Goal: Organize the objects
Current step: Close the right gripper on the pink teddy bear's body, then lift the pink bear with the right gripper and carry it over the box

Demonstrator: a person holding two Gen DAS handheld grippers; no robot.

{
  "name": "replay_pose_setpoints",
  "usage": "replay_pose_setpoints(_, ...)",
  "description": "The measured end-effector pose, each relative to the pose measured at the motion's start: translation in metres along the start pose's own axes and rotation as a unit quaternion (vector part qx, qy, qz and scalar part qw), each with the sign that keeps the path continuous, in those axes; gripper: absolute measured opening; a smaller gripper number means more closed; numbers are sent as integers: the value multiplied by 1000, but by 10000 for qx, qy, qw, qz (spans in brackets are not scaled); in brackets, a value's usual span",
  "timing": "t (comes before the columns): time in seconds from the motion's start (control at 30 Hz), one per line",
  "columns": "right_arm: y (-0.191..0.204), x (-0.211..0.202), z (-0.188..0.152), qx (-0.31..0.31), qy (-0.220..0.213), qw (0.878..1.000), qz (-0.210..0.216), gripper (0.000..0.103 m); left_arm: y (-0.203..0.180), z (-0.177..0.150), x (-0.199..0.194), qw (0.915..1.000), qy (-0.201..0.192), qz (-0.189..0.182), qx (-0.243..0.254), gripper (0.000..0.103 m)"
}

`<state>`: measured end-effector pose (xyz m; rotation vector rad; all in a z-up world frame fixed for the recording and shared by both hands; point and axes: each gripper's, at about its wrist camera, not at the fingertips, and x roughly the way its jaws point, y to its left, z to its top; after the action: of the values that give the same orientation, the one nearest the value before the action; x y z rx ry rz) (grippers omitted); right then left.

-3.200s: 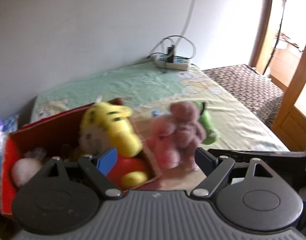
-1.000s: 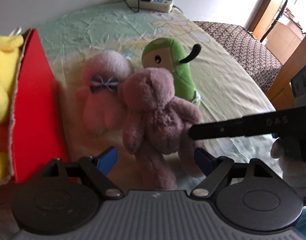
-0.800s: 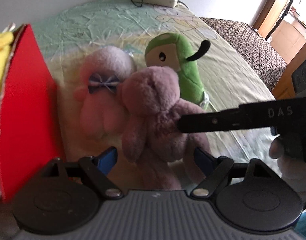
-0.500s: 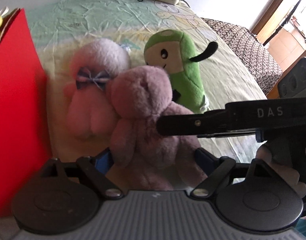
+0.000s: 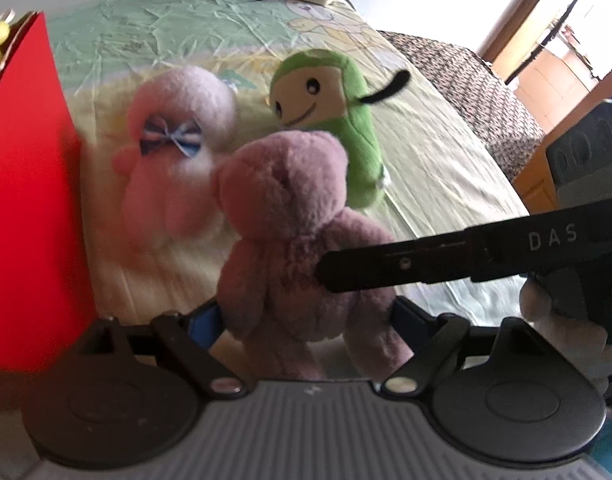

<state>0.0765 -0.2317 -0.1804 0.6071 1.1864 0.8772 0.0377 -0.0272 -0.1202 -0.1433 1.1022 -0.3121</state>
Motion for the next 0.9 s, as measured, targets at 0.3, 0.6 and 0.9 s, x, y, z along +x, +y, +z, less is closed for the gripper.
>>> replay_pose_setpoints(0.3,24,-15,-28,-465,81,9989,69,33,-17,-18,-23,9991,-186,167,356,85)
replay_pose_setpoints(0.6,47,-25,-44,-796,-38,9964,275,33,-19,-34,-59,9971,-583,329,356,85)
replay_pose_setpoints(0.9,91,-25,-50,-1156,-237,9921,435,33,-12,-46,-102,9928,-1075,429,316,84)
